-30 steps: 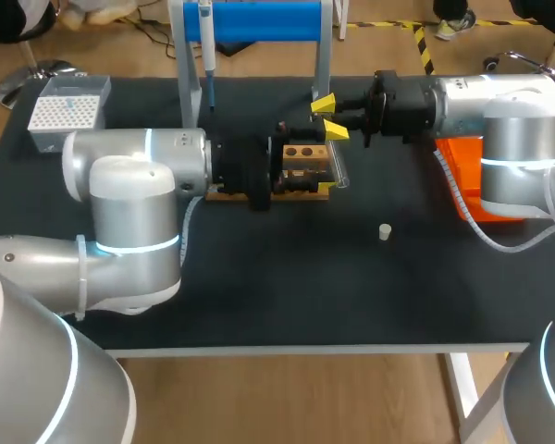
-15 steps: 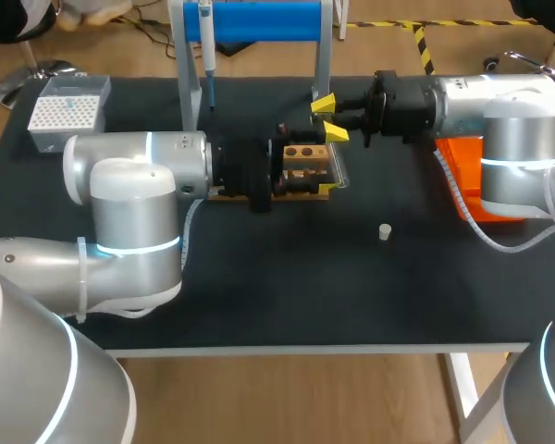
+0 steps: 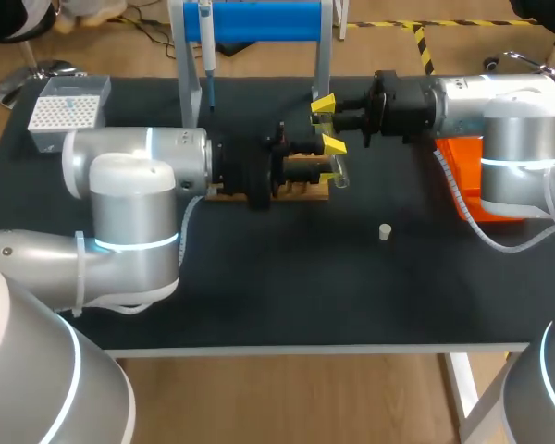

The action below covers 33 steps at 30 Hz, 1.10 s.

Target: Invert the test tube, pick up the pipette, mount the tip to pipette, aspirate from beaker and dispense into the tube, eject the tip, return the pipette, and cap with the stopper.

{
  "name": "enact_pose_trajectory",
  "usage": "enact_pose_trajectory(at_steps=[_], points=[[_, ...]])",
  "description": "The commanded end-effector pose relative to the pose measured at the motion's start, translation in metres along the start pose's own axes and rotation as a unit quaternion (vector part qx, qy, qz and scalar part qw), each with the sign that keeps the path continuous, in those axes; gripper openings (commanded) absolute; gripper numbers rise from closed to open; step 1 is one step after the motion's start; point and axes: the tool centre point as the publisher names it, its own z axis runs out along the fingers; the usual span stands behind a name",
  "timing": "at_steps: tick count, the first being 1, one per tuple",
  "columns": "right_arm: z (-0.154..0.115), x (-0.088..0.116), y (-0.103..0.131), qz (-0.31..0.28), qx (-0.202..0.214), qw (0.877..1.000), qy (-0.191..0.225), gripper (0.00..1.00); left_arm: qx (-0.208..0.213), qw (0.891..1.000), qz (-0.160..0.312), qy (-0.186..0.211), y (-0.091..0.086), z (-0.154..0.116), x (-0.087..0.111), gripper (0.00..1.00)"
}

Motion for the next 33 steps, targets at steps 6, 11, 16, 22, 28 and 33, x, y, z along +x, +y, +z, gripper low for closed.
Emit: enact_pose_trajectory(at_steps=[6, 11, 16, 22, 28, 33], points=[[-0.001, 0.000, 0.001, 0.000, 0.002, 1.000, -0.001, 0.00, 0.010, 1.000, 0.004, 0.004, 0.004, 0.003, -0.002, 0.29], [-0.001, 0.000, 0.001, 0.000, 0.002, 1.000, -0.001, 0.00, 0.016, 1.000, 0.002, 0.004, 0.004, 0.003, -0.001, 0.00], [-0.001, 0.000, 0.001, 0.000, 0.002, 1.000, -0.001, 0.00, 0.025, 1.000, 0.005, -0.008, 0.004, 0.002, 0.000, 0.00], [-0.001, 0.000, 0.001, 0.000, 0.002, 1.000, -0.001, 1.00, 0.025, 1.000, 0.005, -0.008, 0.004, 0.002, 0.000, 0.00], [-0.001, 0.000, 0.001, 0.000, 0.002, 1.000, -0.001, 1.00, 0.025, 1.000, 0.005, -0.008, 0.004, 0.002, 0.000, 0.00], [-0.013, 0.005, 0.000, -0.137, -0.022, 0.990, -0.032, 1.00, 0.025, 1.000, 0.005, -0.008, 0.004, 0.002, 0.000, 0.00]])
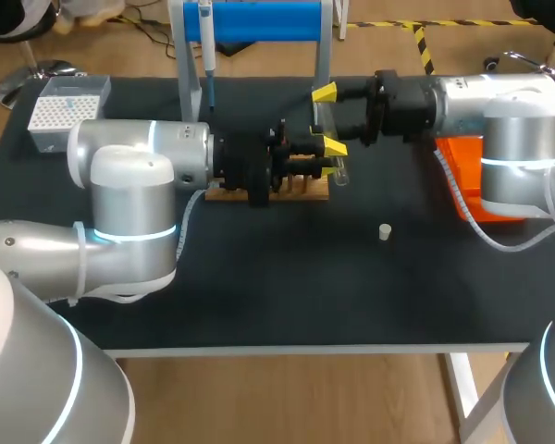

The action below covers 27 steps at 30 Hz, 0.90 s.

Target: Invert the test tube, pick up the pipette, mount the tip to pipette, aspirate from beaker and dispense into the tube, eject the tip, return the pipette, and cap with the stopper.

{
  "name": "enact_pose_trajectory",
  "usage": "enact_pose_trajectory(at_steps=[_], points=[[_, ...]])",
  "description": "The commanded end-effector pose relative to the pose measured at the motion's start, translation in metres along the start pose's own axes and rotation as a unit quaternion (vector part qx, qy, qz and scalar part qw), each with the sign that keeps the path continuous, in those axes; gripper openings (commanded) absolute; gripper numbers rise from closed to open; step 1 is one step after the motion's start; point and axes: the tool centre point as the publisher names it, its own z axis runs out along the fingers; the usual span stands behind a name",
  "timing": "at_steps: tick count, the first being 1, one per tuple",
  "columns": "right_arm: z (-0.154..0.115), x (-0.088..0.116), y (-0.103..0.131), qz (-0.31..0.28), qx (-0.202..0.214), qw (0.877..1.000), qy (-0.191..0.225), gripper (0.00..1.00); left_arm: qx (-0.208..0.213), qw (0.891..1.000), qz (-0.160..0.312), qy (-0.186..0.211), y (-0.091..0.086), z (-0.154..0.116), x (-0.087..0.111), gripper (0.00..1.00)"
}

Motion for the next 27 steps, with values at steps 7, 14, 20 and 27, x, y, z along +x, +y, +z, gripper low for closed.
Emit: enact_pose_trajectory(at_steps=[7, 14, 20, 27], points=[[-0.051, 0.005, -0.004, -0.338, -0.044, 0.939, -0.055, 1.00, 0.001, 1.000, 0.001, 0.000, 0.001, 0.000, 0.000, 0.00], [-0.067, 0.001, 0.002, -0.458, -0.088, 0.881, -0.078, 1.00, 0.001, 1.000, 0.001, 0.000, 0.001, 0.000, 0.000, 0.00], [-0.067, 0.001, 0.002, -0.458, -0.088, 0.881, -0.078, 1.00, 0.001, 1.000, 0.001, 0.000, 0.001, 0.000, 0.000, 0.00], [-0.071, -0.012, -0.006, -0.473, -0.084, 0.871, -0.103, 1.00, 0.001, 1.000, 0.001, 0.000, 0.001, 0.000, 0.000, 0.00]])
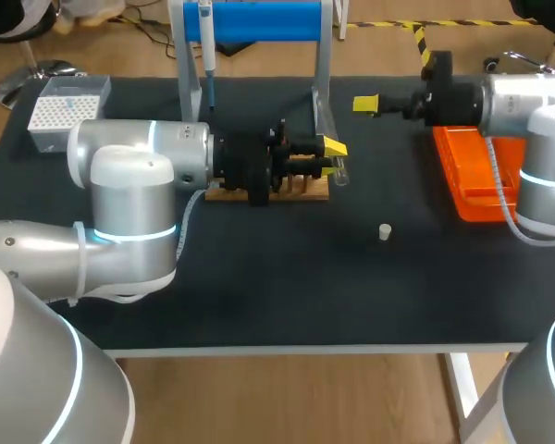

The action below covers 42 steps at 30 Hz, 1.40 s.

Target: Invert the test tube, pick up the pipette, mount the tip to pipette, aspirate from beaker and dispense into the tube, eject the tip, return the pipette, and cap with the stopper.

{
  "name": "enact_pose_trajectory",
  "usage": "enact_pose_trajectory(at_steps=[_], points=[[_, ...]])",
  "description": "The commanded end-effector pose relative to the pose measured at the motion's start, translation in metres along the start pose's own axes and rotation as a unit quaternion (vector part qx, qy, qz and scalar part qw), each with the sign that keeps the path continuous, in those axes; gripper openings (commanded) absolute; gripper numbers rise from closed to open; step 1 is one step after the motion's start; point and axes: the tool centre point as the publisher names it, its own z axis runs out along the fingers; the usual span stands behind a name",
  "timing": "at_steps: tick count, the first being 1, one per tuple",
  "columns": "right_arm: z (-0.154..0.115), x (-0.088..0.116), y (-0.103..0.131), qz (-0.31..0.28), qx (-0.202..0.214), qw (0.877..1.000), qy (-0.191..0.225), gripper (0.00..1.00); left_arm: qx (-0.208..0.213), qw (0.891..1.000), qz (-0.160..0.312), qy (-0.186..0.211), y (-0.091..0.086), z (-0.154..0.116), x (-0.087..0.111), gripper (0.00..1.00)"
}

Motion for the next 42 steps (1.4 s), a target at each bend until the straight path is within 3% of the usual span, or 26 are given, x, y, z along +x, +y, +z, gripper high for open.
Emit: enact_pose_trajectory(at_steps=[1, 5, 15, 22, 28, 42], points=[[-0.007, 0.005, -0.023, -0.068, -0.009, 0.997, -0.038, 1.00, 0.001, 1.000, 0.001, 0.000, 0.001, 0.000, 0.000, 0.00], [-0.020, 0.005, -0.043, -0.101, 0.010, 0.992, -0.071, 1.00, 0.001, 1.000, 0.001, 0.000, 0.001, 0.000, 0.000, 0.00], [-0.022, -0.001, -0.066, -0.189, 0.066, 0.965, -0.171, 1.00, 0.001, 1.000, 0.001, 0.000, 0.001, 0.000, 0.000, 0.00], [-0.008, -0.021, -0.083, -0.193, 0.083, 0.960, -0.185, 1.00, 0.001, 1.000, 0.001, 0.000, 0.001, 0.000, 0.000, 0.00], [0.003, -0.038, -0.097, -0.236, 0.119, 0.944, -0.200, 1.00, 0.001, 1.000, 0.001, 0.000, 0.001, 0.000, 0.000, 0.00], [0.015, -0.064, -0.097, -0.277, 0.164, 0.927, -0.194, 1.00, 0.001, 1.000, 0.001, 0.000, 0.001, 0.000, 0.000, 0.00]])
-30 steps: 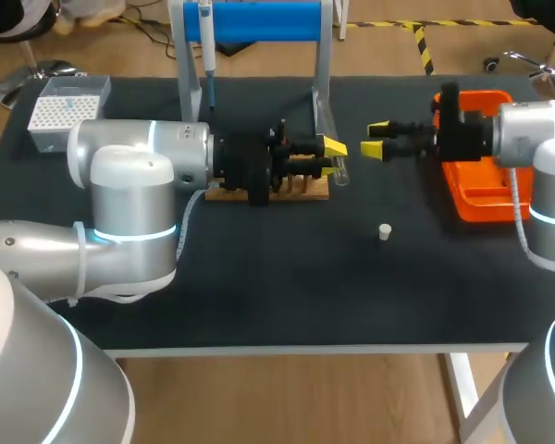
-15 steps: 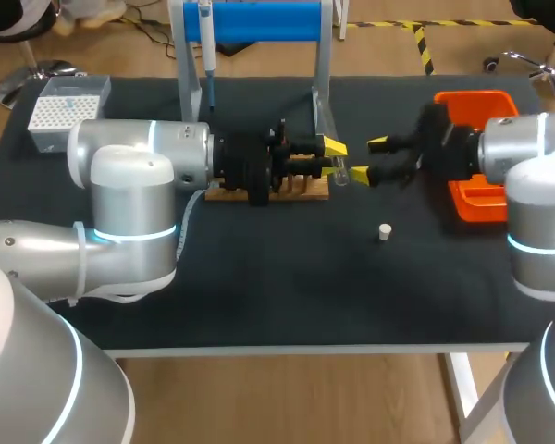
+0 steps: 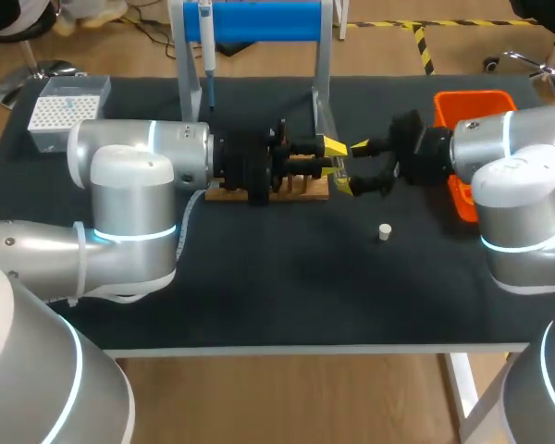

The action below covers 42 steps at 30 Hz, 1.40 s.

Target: Invert the test tube, pick up the pipette, mount the tip to pipette, aspirate from beaker and dispense into the tube, eject the tip, return the pipette, and cap with the stopper.

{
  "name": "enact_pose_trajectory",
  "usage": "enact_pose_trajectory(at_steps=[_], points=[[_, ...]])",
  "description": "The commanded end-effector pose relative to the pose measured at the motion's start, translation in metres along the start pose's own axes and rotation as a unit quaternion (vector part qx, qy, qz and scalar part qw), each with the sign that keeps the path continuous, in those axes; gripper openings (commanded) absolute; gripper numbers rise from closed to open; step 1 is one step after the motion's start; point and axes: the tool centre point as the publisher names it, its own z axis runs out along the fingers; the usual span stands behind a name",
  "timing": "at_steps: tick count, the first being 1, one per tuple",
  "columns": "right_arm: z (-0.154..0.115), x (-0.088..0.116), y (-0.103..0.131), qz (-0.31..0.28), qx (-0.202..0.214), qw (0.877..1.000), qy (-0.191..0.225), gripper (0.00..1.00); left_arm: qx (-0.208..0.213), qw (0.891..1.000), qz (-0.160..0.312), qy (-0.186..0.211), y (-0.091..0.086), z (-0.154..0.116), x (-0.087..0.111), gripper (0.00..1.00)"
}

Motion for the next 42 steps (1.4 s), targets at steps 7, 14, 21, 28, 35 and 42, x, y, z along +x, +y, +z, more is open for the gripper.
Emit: enact_pose_trajectory(at_steps=[7, 14, 21, 28, 35, 42], points=[[0.021, -0.014, -0.002, 0.002, 0.015, 1.000, 0.004, 1.00, 0.001, 1.000, 0.001, 0.000, 0.001, 0.000, 0.000, 0.00], [0.029, -0.016, -0.002, -0.007, 0.018, 1.000, 0.006, 1.00, 0.001, 1.000, 0.001, 0.000, 0.001, 0.000, 0.000, 0.00], [0.039, -0.020, -0.002, -0.013, 0.025, 1.000, 0.004, 1.00, 0.001, 1.000, 0.001, 0.000, 0.001, 0.000, 0.000, 0.00], [0.046, -0.020, -0.003, -0.006, 0.031, 0.999, 0.008, 1.00, 0.001, 1.000, 0.001, 0.000, 0.001, 0.000, 0.000, 0.00], [0.048, -0.021, -0.001, 0.007, 0.027, 1.000, 0.001, 1.00, 0.001, 1.000, 0.001, 0.000, 0.001, 0.000, 0.000, 0.00], [0.048, -0.021, 0.000, 0.009, 0.025, 1.000, 0.001, 1.00, 0.001, 1.000, 0.001, 0.000, 0.001, 0.000, 0.000, 0.00]])
